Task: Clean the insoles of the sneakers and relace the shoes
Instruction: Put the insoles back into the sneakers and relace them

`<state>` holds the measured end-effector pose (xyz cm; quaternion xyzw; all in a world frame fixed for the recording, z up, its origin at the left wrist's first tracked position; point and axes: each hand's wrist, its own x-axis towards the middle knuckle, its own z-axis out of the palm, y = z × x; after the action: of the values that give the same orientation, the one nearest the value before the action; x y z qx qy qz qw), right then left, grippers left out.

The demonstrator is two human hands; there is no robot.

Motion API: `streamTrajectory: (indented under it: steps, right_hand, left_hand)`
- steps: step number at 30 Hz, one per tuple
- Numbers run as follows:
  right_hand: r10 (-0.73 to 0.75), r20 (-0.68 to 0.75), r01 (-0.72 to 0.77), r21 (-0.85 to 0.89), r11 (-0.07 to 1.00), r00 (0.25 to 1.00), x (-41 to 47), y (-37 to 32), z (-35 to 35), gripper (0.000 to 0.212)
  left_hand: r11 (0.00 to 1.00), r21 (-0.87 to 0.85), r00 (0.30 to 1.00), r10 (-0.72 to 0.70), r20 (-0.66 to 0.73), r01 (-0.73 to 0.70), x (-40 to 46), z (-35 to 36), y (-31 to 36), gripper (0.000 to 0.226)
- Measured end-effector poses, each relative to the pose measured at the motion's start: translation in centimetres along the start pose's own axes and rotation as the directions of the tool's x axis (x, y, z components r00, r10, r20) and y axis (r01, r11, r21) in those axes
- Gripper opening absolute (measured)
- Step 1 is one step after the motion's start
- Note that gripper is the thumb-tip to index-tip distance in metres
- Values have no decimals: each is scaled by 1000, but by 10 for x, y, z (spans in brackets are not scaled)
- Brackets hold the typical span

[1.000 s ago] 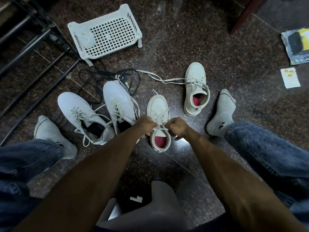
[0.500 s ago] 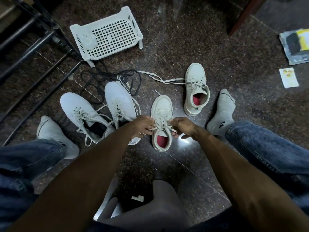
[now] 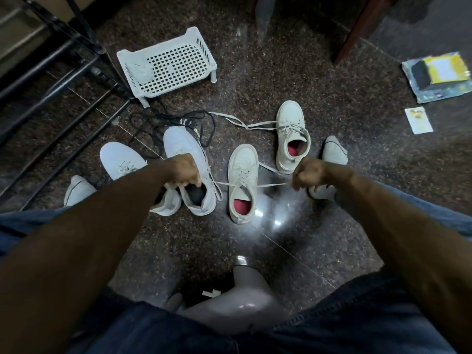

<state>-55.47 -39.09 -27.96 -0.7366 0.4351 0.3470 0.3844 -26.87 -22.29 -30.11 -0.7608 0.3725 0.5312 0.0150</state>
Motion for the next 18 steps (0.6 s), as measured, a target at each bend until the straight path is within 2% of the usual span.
streamTrajectory:
  steps: [3, 5, 8, 10, 12, 14, 16, 18]
  right_hand:
    - [-4, 12, 5, -54, 999, 1000, -10, -13, -4, 9]
    - [-27, -4, 27, -59, 998, 1000, -16, -26, -3, 11]
    - [-152, -9, 152, 132, 980, 988, -28, -51, -6, 17]
    - [-273, -50, 276, 295, 915, 961, -39, -70, -10, 19]
    - [-354, -117, 368, 442, 818, 928, -45, -84, -15, 22]
    - [-349, -226, 416, 537, 734, 909, -47, -93, -17, 27]
    - [-258, -340, 419, 592, 688, 904, -43, -96, -17, 33]
    - [-147, -384, 366, 595, 716, 912, -38, -94, -10, 34]
  left_hand:
    - [1000, 1, 1000, -3, -12, 3, -11, -3, 5, 12]
    - [987, -158, 1000, 21, 7, -19, -19, 0, 17, 14]
    - [848, -518, 990, 140, 13, -113, -30, 8, 45, 19]
    - [767, -623, 982, 190, -4, -151, -38, 16, 66, 17]
    - [747, -649, 979, 203, 17, -144, -44, 27, 84, 19]
    - [783, -607, 976, 210, 50, -137, -48, 34, 95, 25]
    - [824, -543, 974, 220, 47, -160, -53, 36, 102, 33]
    - [866, -453, 971, 240, 7, -210, -58, 31, 106, 36]
